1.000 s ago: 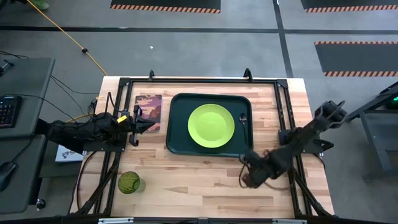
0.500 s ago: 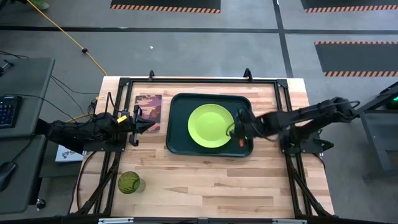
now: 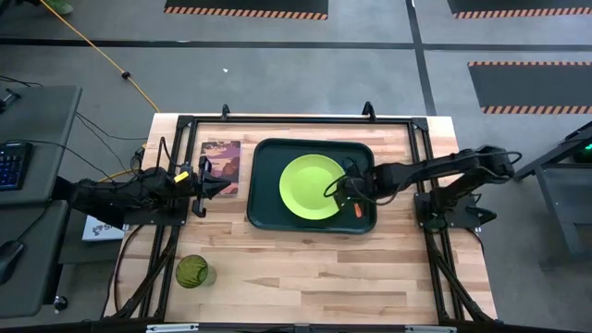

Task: Pick and place plate/cup/fork/spoon on tray
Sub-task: Put the orange fork on the black serving tray to the left of the black spoon

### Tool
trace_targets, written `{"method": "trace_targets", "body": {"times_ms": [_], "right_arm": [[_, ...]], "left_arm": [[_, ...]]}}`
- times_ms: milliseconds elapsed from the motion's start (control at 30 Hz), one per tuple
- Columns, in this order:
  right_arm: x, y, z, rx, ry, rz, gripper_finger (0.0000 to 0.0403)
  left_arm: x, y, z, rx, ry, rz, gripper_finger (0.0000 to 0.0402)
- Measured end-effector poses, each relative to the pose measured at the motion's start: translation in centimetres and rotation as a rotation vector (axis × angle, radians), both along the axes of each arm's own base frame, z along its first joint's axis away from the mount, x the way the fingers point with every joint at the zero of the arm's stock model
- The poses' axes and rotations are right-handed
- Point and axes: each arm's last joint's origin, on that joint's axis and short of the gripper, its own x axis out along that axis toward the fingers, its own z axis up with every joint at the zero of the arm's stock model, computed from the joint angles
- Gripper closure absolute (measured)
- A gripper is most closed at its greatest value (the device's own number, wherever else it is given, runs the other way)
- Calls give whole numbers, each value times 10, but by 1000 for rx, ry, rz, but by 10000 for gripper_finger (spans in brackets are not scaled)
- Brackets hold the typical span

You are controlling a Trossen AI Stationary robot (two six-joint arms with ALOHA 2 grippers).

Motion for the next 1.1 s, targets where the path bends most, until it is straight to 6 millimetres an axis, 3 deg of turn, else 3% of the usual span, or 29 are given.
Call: {"method": "trace_targets", "body": {"times_ms": [267,500,633,900,1100], "right_arm": [[1,0,-3,3,19,35,403],[-11,-6,-42,100,-10,-7,403],[-11,-13,-46,86,-125,-23,403],[-27,-23,-68,107,-77,-131,403],[-27,-23,-73,107,-130,-174,403]], "left_arm": [[0,0,0,0,0,0,398],[0,0,0,0,0,0,398],[0,0,0,0,0,0,398],[0,0,0,0,0,0,398],[0,0,0,0,0,0,398]]}}
